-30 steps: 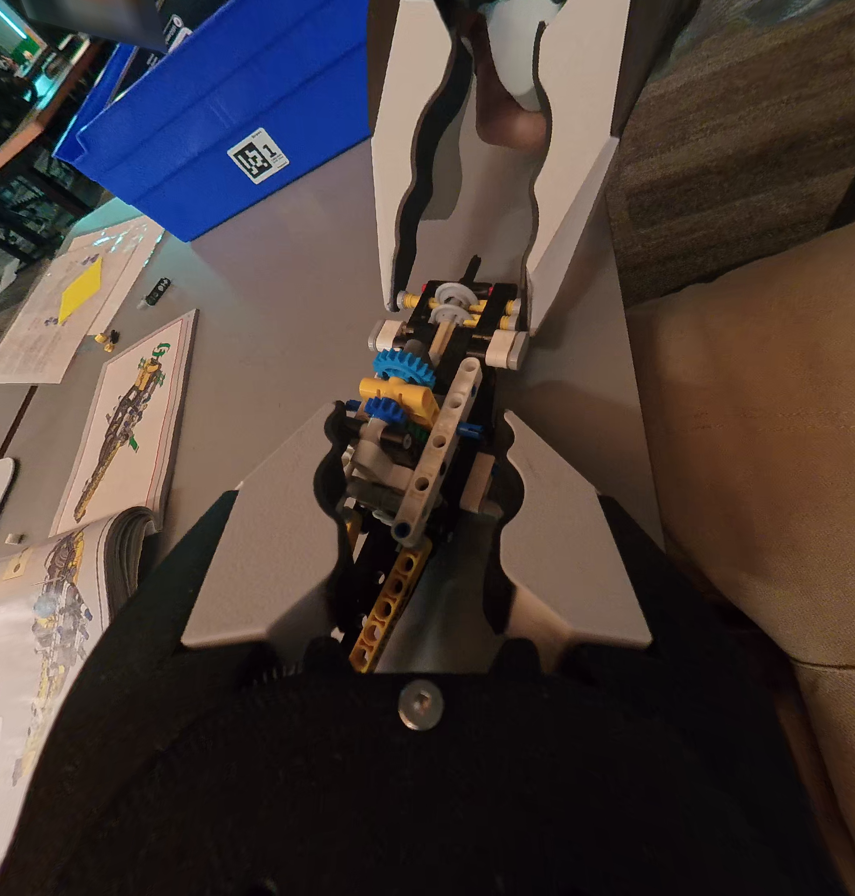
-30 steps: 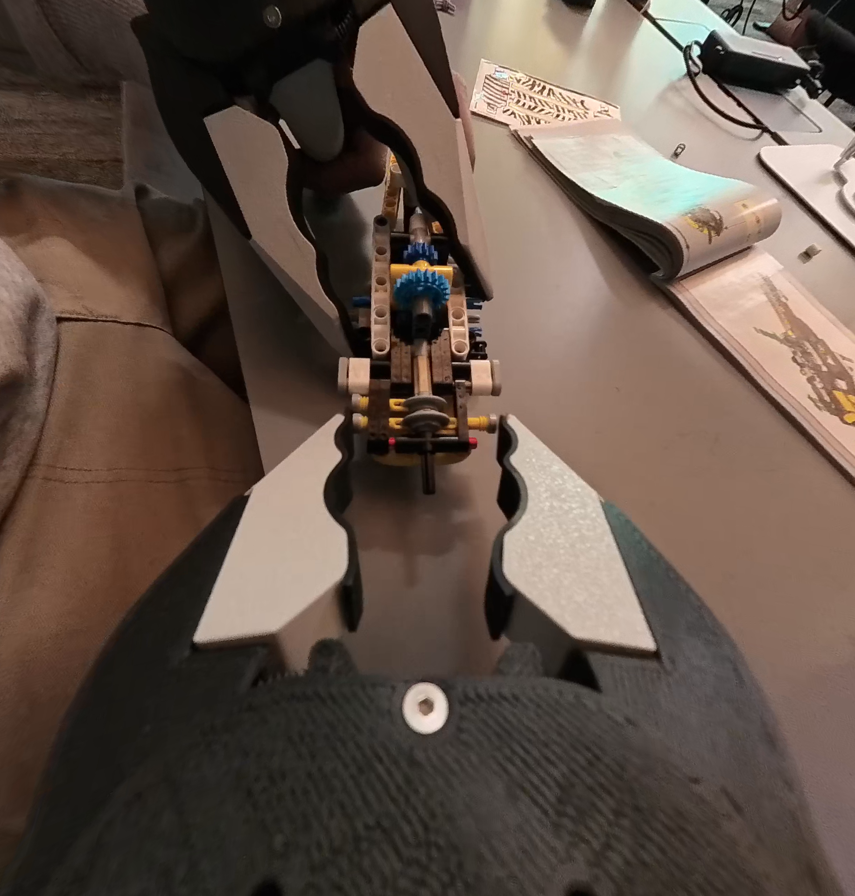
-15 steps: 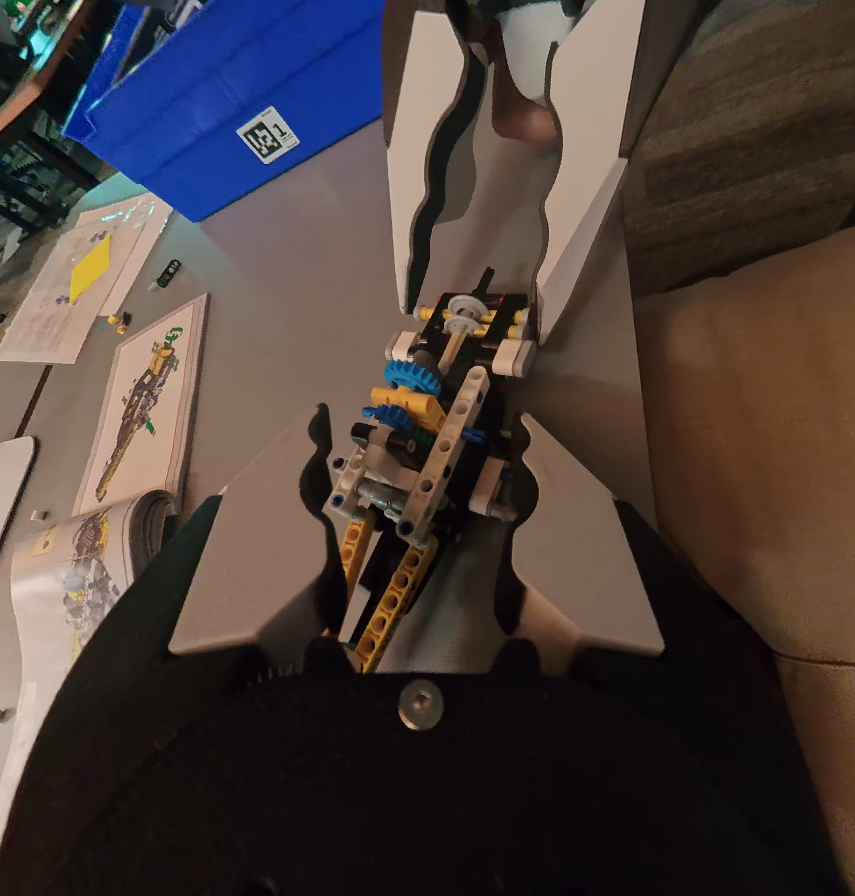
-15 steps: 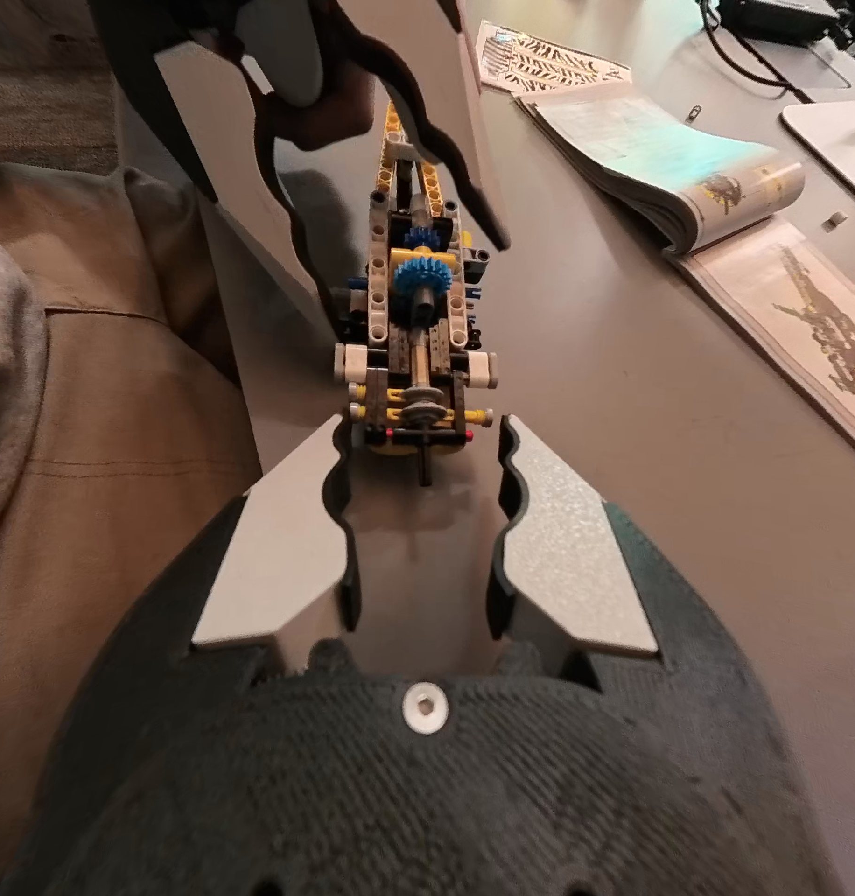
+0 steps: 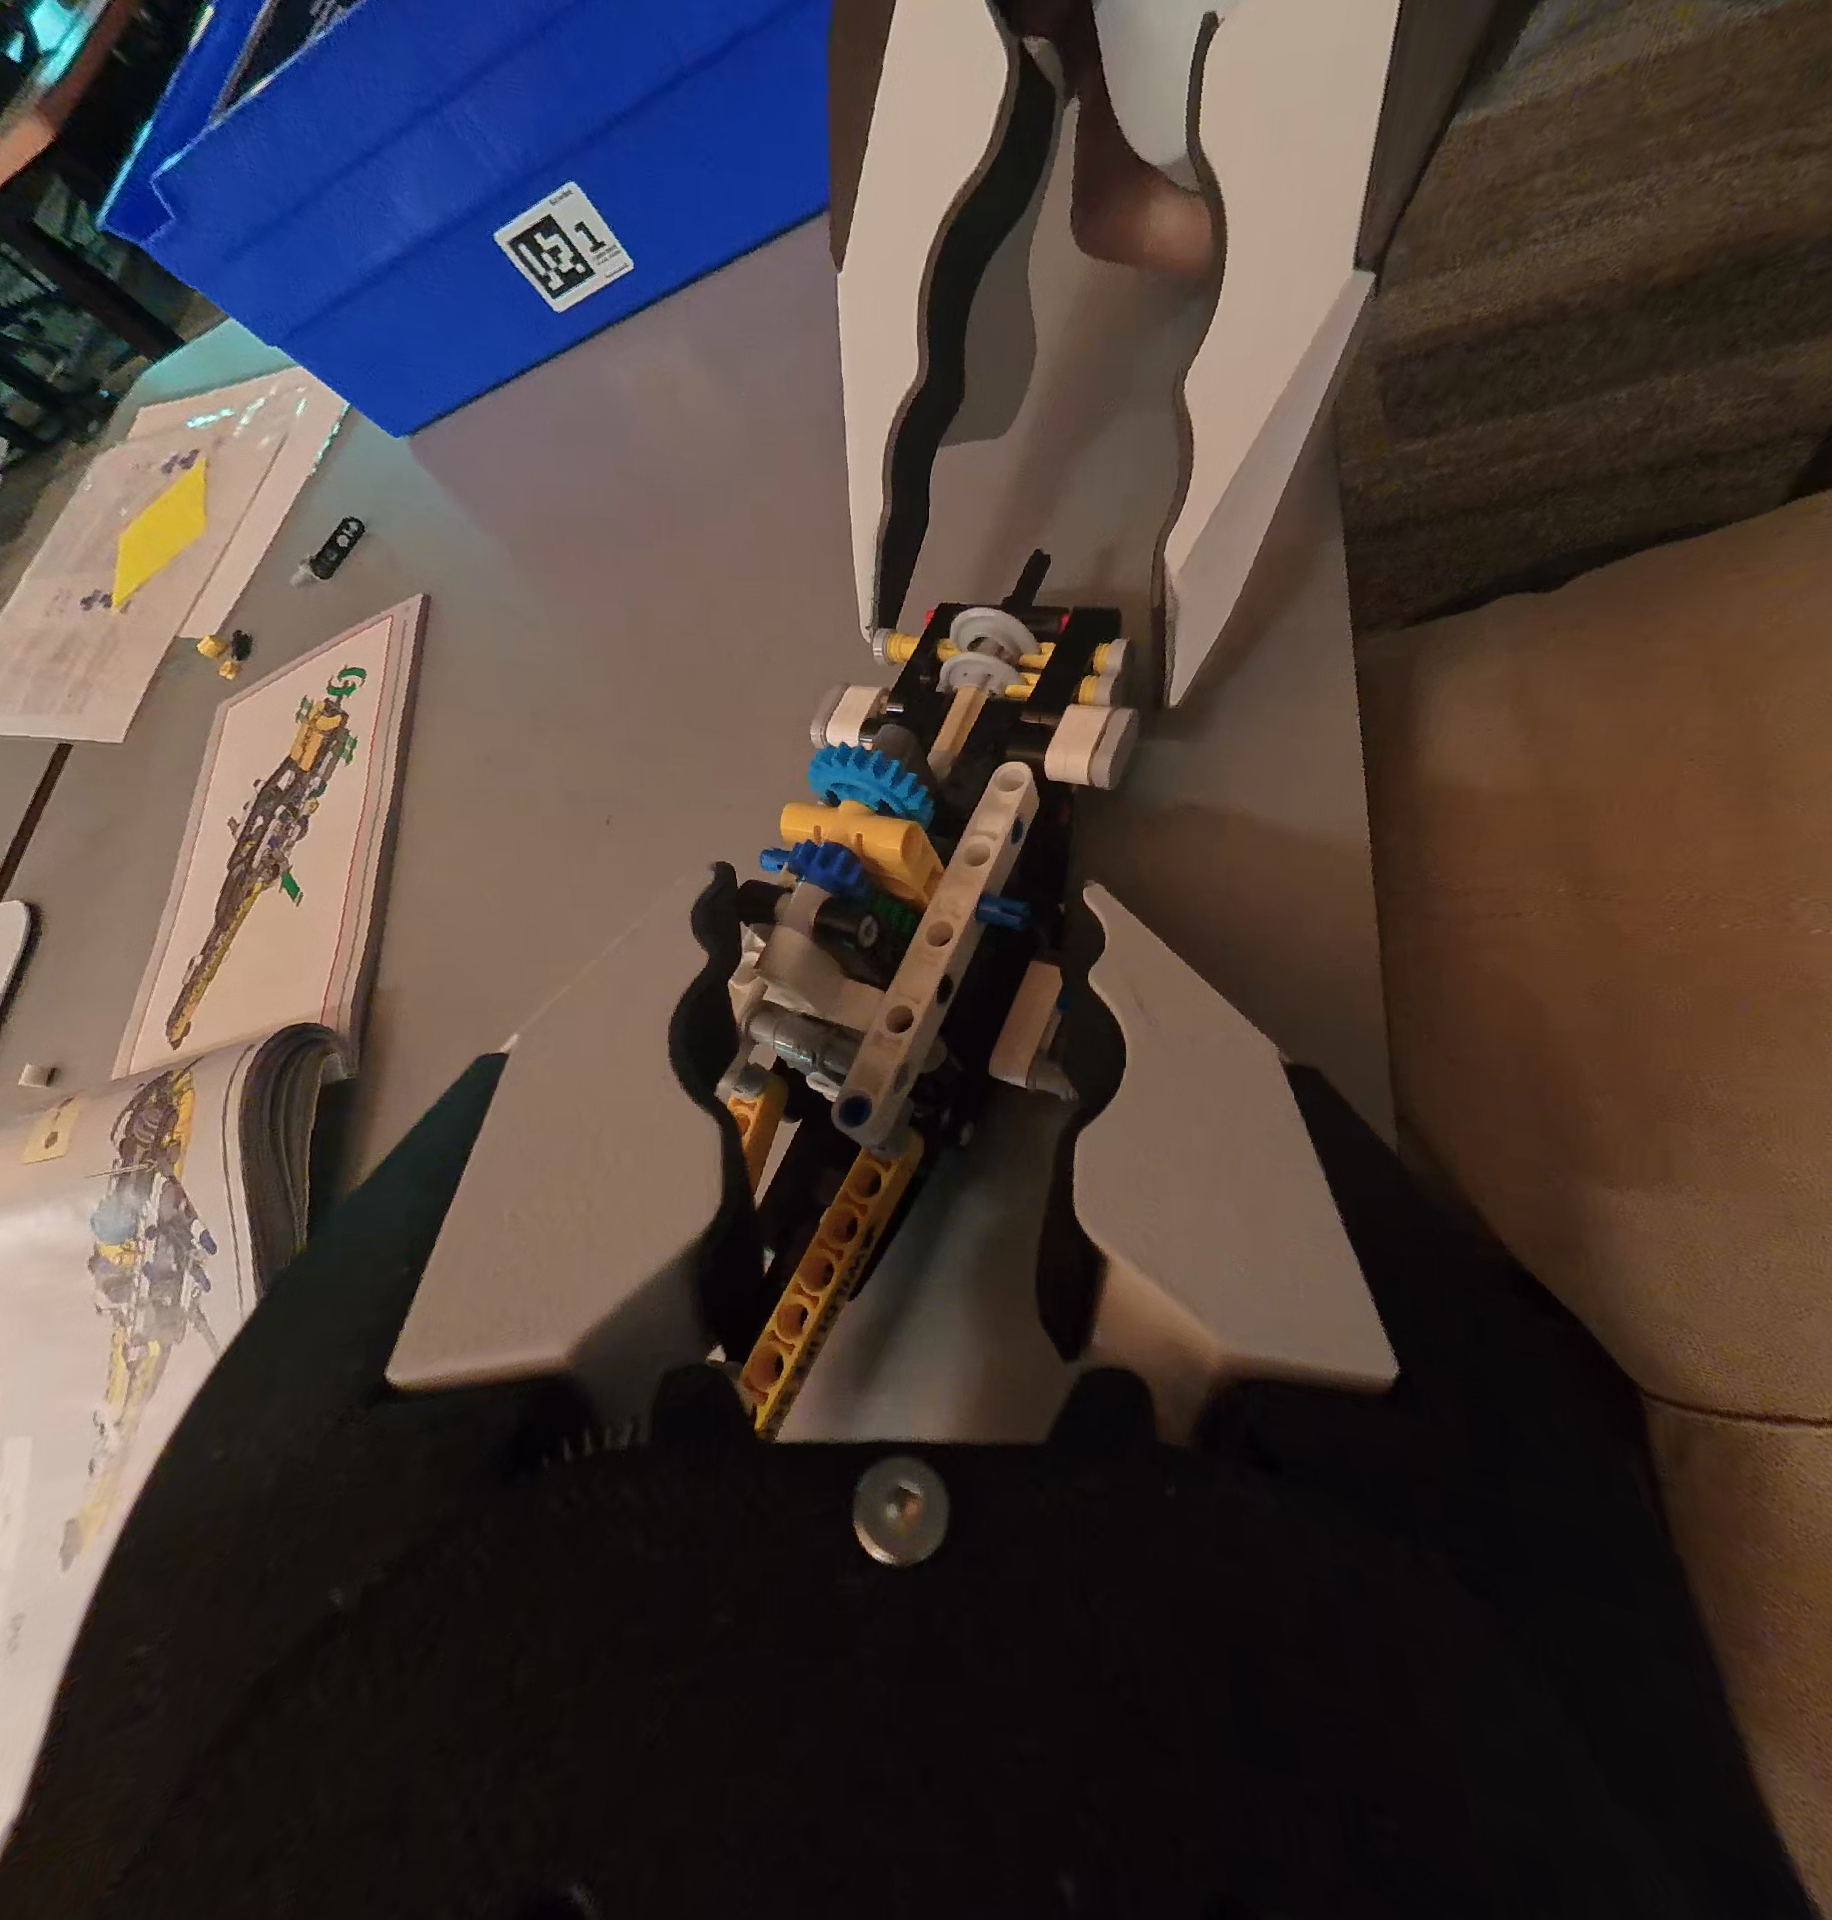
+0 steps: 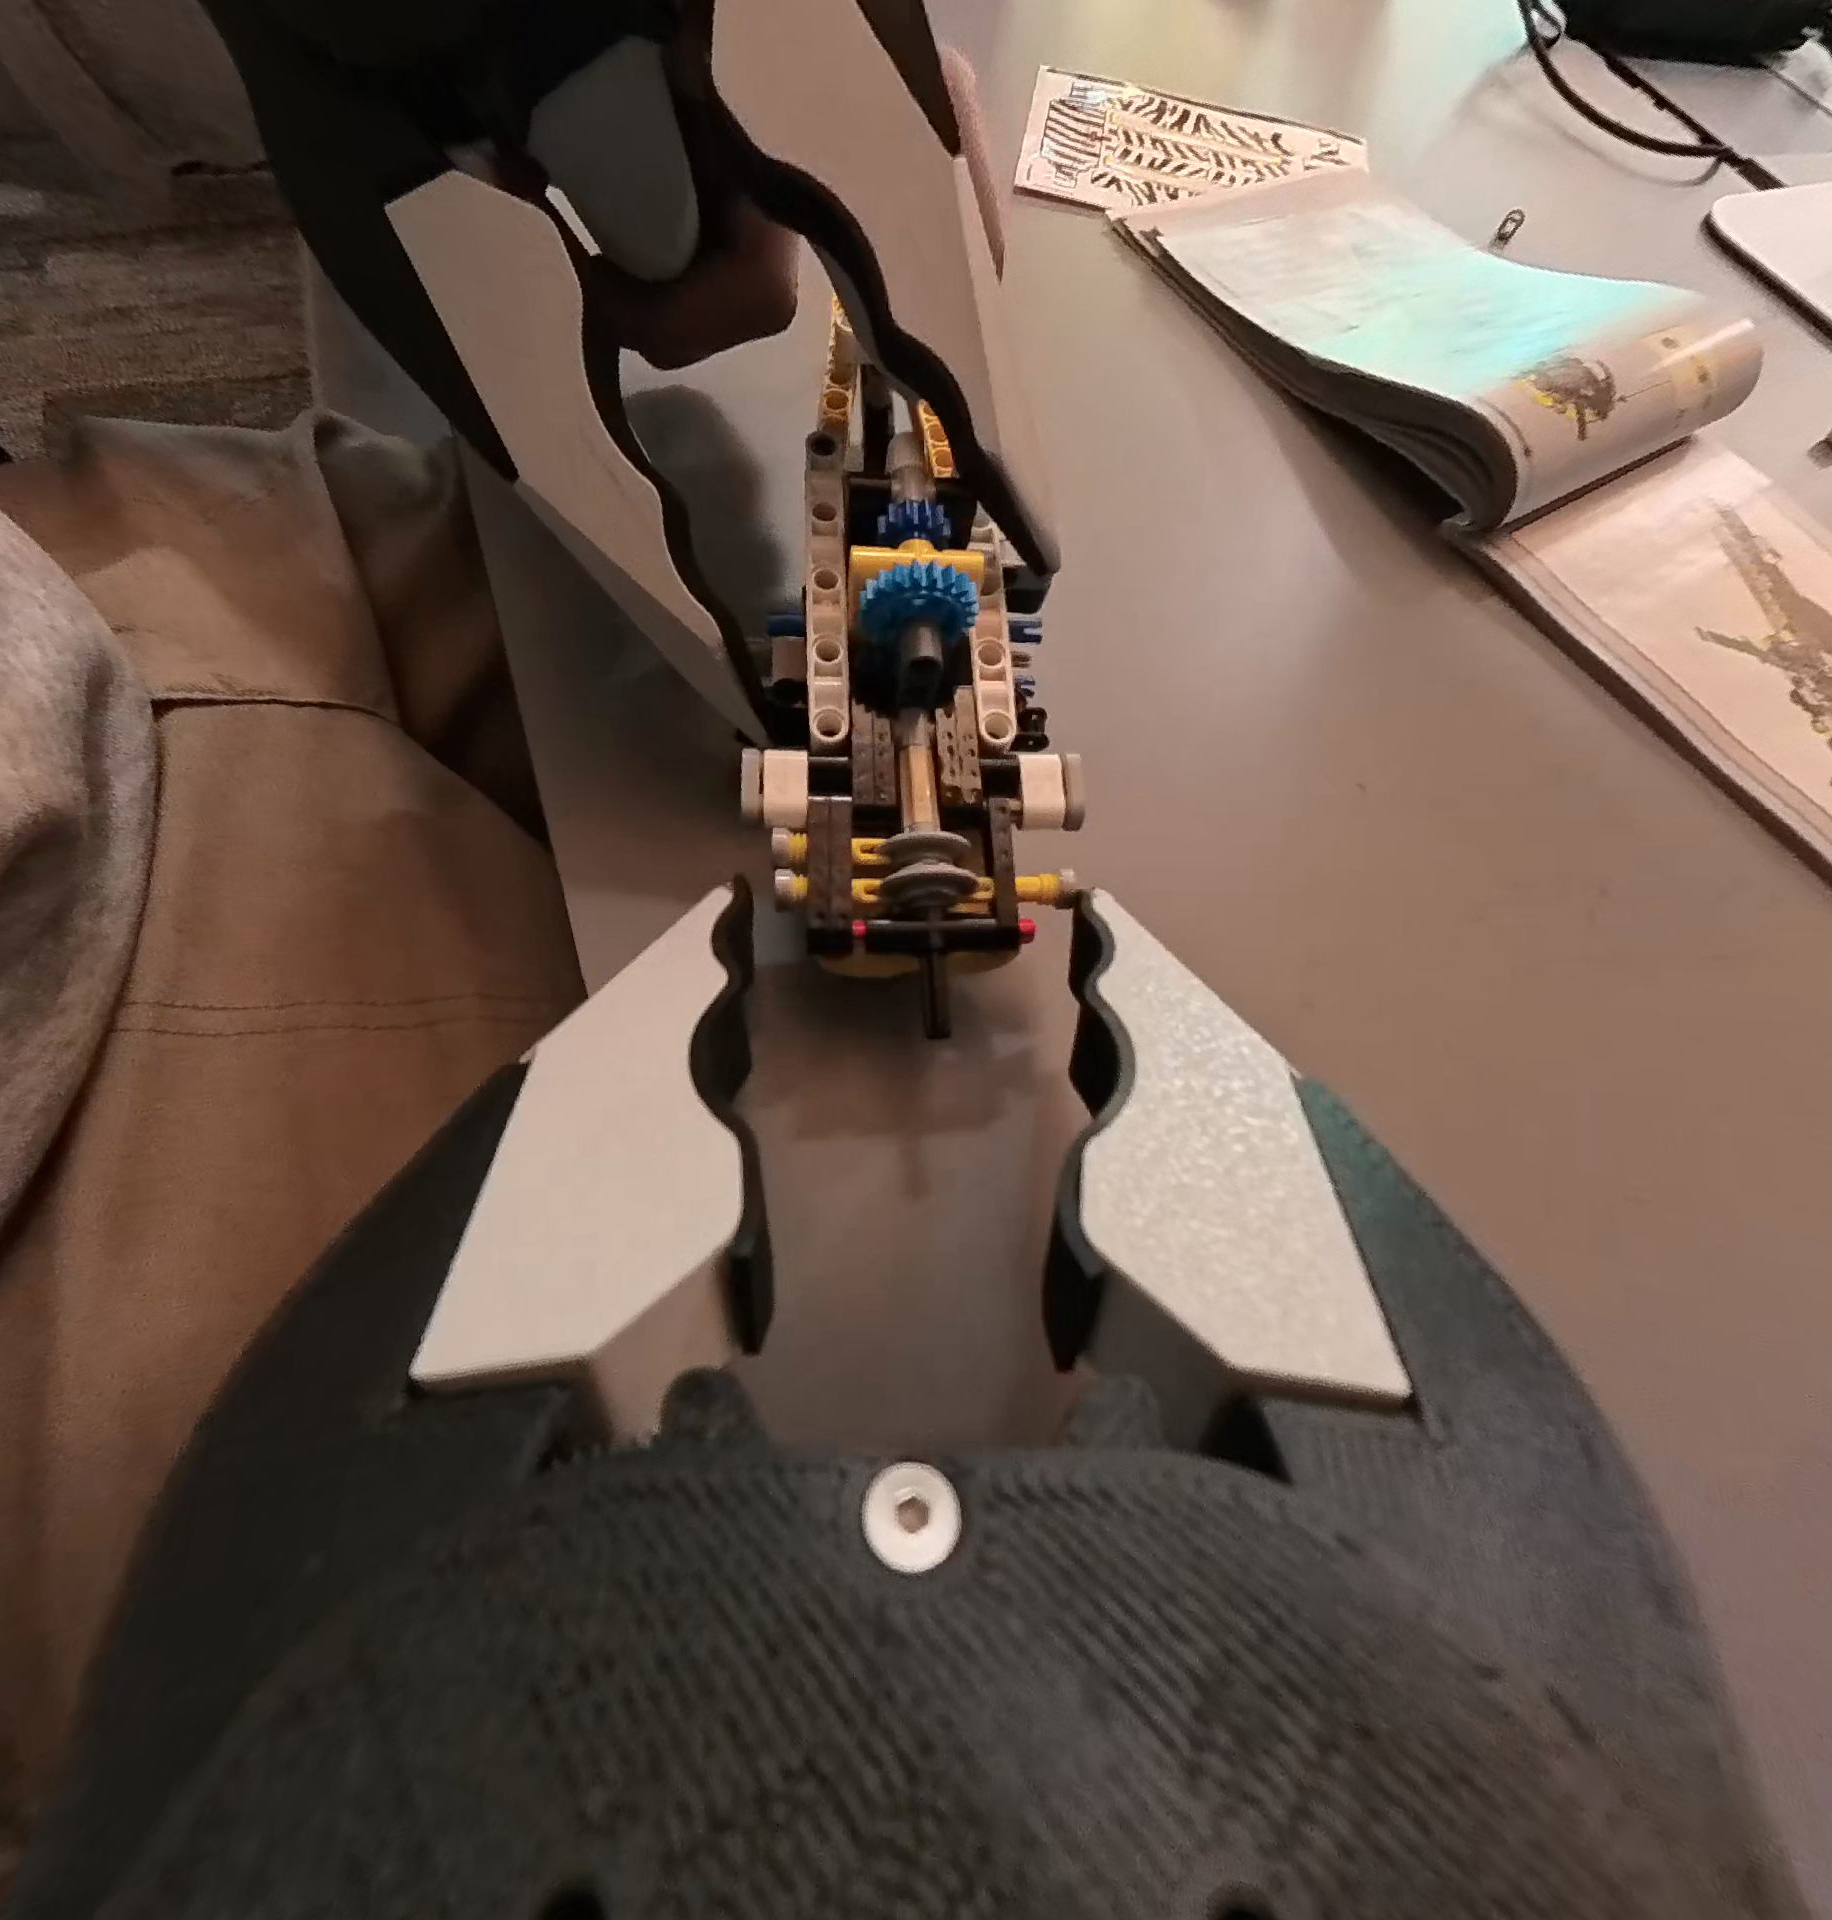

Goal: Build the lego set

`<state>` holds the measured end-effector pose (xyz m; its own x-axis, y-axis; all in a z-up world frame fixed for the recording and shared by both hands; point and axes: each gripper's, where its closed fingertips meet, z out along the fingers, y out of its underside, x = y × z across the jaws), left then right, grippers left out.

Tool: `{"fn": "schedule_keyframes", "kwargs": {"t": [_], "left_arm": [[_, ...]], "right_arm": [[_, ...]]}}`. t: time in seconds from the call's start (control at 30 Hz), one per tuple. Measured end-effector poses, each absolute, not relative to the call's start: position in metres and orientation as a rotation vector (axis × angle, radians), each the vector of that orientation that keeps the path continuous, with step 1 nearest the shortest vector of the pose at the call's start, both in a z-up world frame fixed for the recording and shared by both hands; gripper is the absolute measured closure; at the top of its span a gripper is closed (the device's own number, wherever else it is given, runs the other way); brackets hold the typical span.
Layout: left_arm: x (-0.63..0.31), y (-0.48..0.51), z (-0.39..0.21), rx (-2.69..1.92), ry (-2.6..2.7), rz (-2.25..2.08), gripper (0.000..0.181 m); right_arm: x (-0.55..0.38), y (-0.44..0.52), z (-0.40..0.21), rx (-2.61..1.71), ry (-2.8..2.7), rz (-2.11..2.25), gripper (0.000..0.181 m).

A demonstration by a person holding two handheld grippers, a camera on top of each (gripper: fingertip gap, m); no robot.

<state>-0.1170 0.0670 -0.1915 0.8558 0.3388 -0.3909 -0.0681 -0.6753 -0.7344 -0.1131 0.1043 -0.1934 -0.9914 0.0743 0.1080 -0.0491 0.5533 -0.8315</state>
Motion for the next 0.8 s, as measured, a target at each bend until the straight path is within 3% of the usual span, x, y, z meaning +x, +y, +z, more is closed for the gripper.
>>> {"fn": "schedule_keyframes", "kwargs": {"t": [0.47,0.8], "left_arm": [[-0.1179,0.0668,-0.1929,-2.212,-0.239,0.604,0.122],[-0.1180,0.0652,-0.1933,-2.209,-0.226,0.595,0.122]], "right_arm": [[-0.1131,0.1041,-0.1926,-0.025,-2.657,1.442,0.127],[-0.1166,0.1059,-0.1867,-0.098,-2.690,1.533,0.121]]}}
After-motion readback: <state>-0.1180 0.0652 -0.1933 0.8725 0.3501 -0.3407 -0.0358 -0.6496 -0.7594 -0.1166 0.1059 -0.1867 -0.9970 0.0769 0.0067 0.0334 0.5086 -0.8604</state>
